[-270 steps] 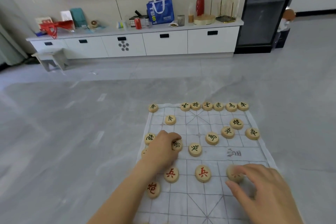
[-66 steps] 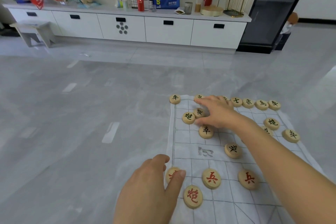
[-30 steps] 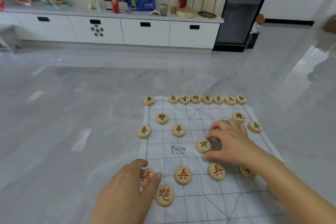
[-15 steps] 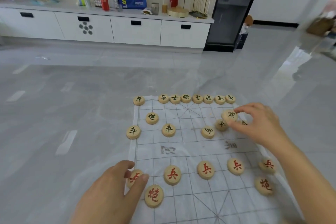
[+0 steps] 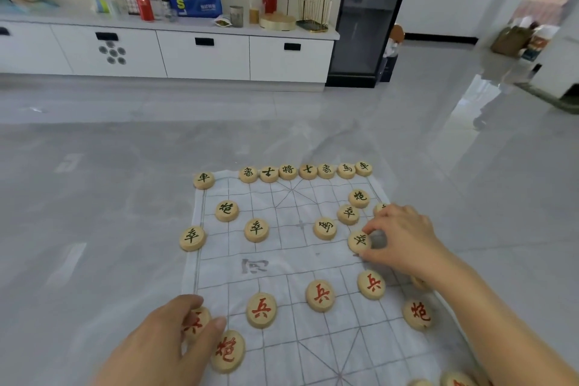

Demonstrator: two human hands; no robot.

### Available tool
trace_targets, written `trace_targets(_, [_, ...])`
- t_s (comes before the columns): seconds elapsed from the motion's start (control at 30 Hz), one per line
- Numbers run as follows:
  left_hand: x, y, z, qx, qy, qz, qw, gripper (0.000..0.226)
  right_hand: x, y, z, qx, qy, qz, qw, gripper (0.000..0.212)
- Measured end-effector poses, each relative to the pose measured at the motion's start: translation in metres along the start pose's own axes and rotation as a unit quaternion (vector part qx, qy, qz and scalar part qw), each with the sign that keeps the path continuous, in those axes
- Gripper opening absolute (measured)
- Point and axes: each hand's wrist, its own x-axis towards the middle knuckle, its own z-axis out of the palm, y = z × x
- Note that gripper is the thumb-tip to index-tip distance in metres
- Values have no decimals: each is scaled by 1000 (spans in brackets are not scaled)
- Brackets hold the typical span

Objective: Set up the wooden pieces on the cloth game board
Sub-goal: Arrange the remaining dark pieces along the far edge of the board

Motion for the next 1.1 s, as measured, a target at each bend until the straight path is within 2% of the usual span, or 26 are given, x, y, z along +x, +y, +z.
trace_targets(0.07, [0,-1,1,1,0,2,1000,42,4,-9,-2,4,9,-21,1000,55])
trace_targets(0.17, [1,-2,0,0,2,5,1000,42,17,-31,-3,30,32,-106,993,53])
trace_targets(0.3, [-1,-2,-4,1,7,13,1000,46,34,-45,-6,-32,-11,-175,984,44])
trace_targets(0.4, [-3,-4,-5,7,5,23,1000,47,48,-59,-17,-50,-4,-185,981,36])
trace_targets(0.57, [-1,-7,-7,12,-1,22,1000,48,94,-132,-30,74,92,-225,967,39])
trace_targets(0.67, [2,-11,-11,10,-11,18,1000,49,123,-173,-25,40,126,-248,960,45])
trace_targets(0.8, [4,-19,-15,16,-15,9,1000,53,152,-194,-12,-26,163,-250,954,39])
trace_targets(0.9, [3,-21,-17,18,-13,7,1000,53,164,-197,-6,-47,153,-241,957,38])
trace_targets(1.1, [2,-20,-20,7,-17,6,1000,53,166,-201,-4,-81,90,-223,967,52])
